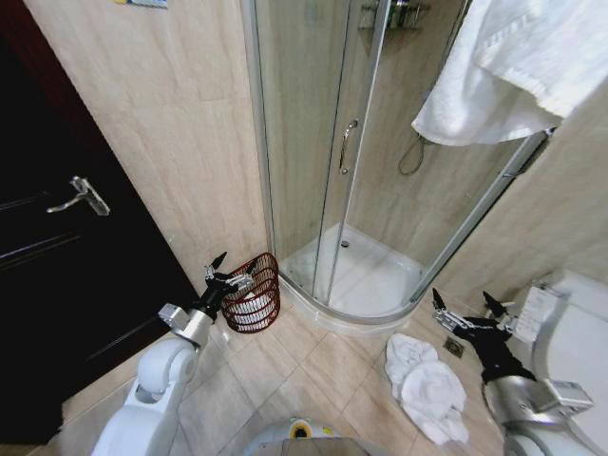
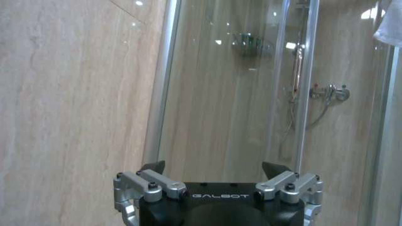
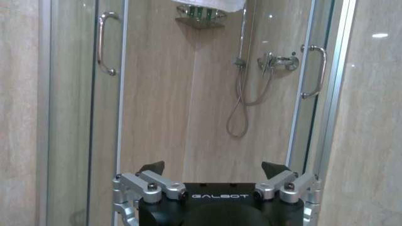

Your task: Discard the used towel into the hamper.

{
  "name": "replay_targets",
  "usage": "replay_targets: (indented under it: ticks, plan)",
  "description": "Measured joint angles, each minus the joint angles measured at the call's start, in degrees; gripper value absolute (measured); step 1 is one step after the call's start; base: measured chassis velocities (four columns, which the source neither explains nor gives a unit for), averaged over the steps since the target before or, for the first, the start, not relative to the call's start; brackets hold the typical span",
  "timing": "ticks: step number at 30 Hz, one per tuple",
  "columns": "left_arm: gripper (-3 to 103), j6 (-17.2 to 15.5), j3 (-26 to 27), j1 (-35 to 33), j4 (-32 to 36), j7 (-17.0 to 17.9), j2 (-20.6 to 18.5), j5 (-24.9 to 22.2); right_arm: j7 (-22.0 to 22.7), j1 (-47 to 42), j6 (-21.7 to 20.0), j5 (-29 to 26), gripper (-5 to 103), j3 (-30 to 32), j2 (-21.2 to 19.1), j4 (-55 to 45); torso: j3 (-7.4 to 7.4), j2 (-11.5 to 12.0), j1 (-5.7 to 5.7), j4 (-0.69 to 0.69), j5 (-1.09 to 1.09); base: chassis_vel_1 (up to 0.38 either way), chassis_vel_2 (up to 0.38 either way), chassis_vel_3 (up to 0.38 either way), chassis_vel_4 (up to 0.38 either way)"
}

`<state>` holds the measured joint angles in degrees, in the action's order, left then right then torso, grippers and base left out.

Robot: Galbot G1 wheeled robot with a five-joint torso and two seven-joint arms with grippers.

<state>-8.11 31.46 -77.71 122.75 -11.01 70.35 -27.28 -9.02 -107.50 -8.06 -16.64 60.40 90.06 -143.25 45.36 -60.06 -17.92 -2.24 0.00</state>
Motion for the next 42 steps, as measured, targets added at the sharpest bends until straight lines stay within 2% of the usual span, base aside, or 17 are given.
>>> replay_targets:
  ticks: [14,16,22,26,30,33,42]
  plan:
    - [100,-0.1,-0.6,0.1,0.3,0.2,0.4,0.2,0.0,0.3,0.4,-0.1,100,-0.1,0.0,0.0,0.0,0.0,0.0,0.0,0.0,-0.126,0.131,0.126,-0.129]
    - [100,0.2,-0.8,0.1,0.3,0.8,0.5,0.1,-0.3,0.2,1.3,0.0,100,-0.2,0.2,0.0,0.0,0.0,0.0,0.0,0.0,-0.126,0.117,0.141,-0.124]
    - [100,-0.4,-1.1,0.8,1.0,1.9,0.5,-0.1,1.0,0.6,1.0,0.1,100,-0.6,0.3,0.0,0.01,0.0,-0.04,-0.01,0.0,-0.079,0.076,0.093,-0.091]
    - [100,0.3,-1.1,1.4,1.2,2.0,0.6,-0.4,1.2,0.7,0.9,0.2,100,-0.5,0.3,0.0,0.05,-0.1,-0.06,0.0,0.0,0.0,0.0,0.0,0.0]
    - [100,1.4,-1.2,1.7,1.2,2.0,0.6,-0.8,1.3,0.4,0.9,0.3,100,-0.5,0.3,0.0,0.34,-0.7,-0.36,0.0,0.01,0.0,0.0,0.0,0.0]
    - [100,1.5,-1.3,1.8,1.4,2.0,0.6,-0.8,1.4,0.4,1.0,0.3,100,-0.4,0.3,0.0,1.02,-2.0,-1.0,0.0,0.0,0.0,0.0,0.0,0.0]
    - [100,0.2,-1.2,1.6,2.4,1.8,0.4,-0.6,1.4,0.6,1.0,0.3,100,-0.6,0.1,0.0,2.51,-4.9,-2.41,0.0,0.0,0.0,0.0,0.0,0.0]
